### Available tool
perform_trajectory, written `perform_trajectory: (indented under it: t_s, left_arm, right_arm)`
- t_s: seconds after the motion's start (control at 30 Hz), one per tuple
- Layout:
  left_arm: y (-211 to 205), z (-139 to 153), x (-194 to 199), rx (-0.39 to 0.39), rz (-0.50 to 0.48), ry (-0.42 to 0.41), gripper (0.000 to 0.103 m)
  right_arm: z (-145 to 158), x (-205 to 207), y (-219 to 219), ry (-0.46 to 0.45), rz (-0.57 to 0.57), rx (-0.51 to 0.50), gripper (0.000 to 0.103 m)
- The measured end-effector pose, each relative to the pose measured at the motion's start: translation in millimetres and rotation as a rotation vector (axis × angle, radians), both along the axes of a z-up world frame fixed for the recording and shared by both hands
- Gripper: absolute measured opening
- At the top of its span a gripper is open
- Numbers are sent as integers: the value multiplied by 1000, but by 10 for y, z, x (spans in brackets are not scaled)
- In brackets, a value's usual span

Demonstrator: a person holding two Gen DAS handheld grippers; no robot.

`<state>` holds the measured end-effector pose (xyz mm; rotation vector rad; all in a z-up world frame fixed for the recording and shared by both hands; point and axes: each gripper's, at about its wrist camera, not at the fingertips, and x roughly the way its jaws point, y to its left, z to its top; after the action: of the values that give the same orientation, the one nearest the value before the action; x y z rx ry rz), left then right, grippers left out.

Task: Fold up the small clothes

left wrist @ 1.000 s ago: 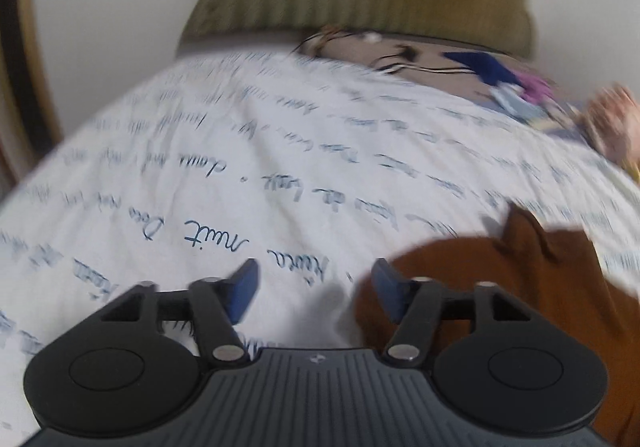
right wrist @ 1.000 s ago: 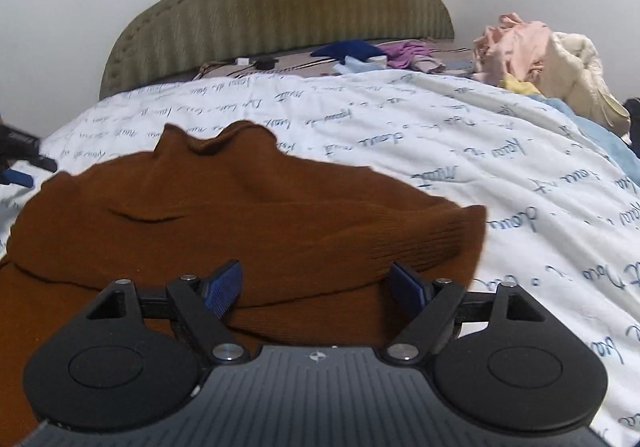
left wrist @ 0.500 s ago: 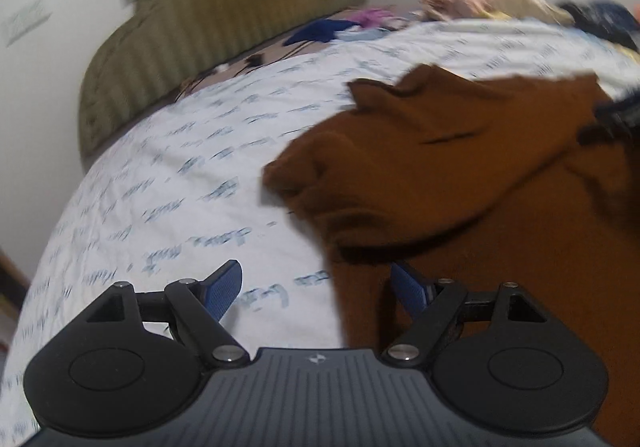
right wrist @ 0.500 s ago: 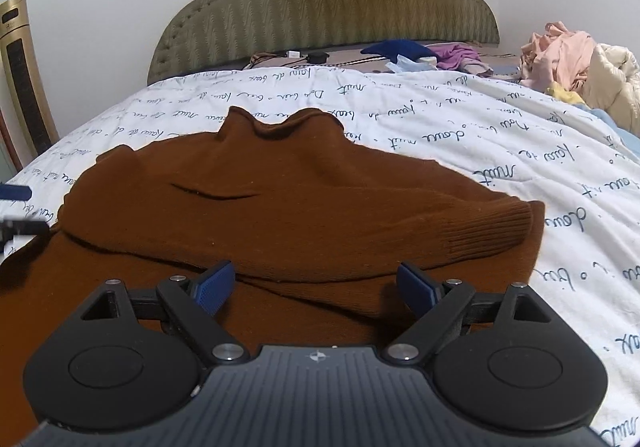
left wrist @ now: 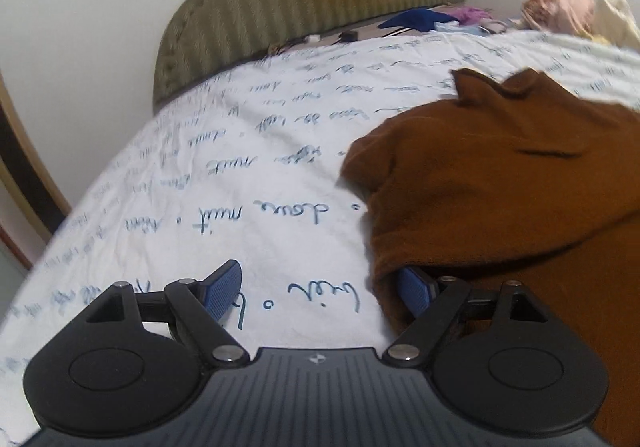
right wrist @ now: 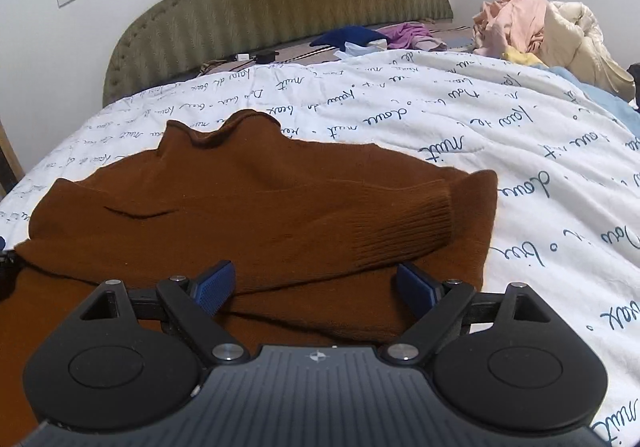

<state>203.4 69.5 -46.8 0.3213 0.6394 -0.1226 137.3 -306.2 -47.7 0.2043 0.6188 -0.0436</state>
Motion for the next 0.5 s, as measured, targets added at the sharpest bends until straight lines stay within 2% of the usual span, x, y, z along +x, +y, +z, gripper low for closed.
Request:
perform_trajectory:
  t_s: [0.1,0.23,0.27,0.4,0.43,0.5]
  left_arm:
    - [-88,102,-157,26,-17,-33,83]
    - [-47,140,-183,15,20,-26,84]
    - [-8,131,-179,12,44,-9,84]
    - [143,174,-277,-119,85,62,84]
    - [144,191,-315,-147,92,77,84]
    - [75,206,-397,-162,115,98,84]
  right_arm:
    - [42,-29,27,-37,-9,-29,89]
    - [-72,109,12,77,-15,-90,90]
    - [-58,72,25,70,-22,-106,90]
    - [56,-154,94,16,17,-99,96]
    - [45,-188,109,26,26,-105,100]
    - [-12,-207,138,74,28,-136,100]
